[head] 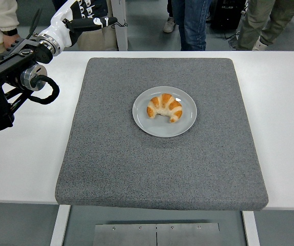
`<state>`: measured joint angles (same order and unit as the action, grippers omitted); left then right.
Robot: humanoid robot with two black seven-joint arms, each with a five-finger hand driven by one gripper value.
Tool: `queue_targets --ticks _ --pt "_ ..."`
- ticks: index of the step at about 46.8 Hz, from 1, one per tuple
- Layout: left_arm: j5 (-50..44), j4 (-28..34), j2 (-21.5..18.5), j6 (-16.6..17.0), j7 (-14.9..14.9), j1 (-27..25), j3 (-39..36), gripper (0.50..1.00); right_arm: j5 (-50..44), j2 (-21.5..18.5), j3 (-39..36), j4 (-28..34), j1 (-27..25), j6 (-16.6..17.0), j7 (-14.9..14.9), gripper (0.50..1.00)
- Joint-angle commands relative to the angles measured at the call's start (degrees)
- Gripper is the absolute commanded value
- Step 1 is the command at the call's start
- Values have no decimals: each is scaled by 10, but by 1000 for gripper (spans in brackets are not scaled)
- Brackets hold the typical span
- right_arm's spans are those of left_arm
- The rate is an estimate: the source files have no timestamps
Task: Place the bread on the plate
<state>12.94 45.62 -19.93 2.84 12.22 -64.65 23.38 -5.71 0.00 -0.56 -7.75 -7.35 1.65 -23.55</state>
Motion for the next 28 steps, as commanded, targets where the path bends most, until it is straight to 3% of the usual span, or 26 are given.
queue_targets --ticks 1,20,28 --pt "0 -16 14 -4 0 16 15 968 0 0 0 1 0 -1 0 1000" --pt "-1 -83 65 -14 4 96 69 968 0 0 -5 -1 -1 -2 0 1000" --pt "-3 -125 85 -36 5 108 79 968 0 0 -5 -1 -1 -2 0 1000"
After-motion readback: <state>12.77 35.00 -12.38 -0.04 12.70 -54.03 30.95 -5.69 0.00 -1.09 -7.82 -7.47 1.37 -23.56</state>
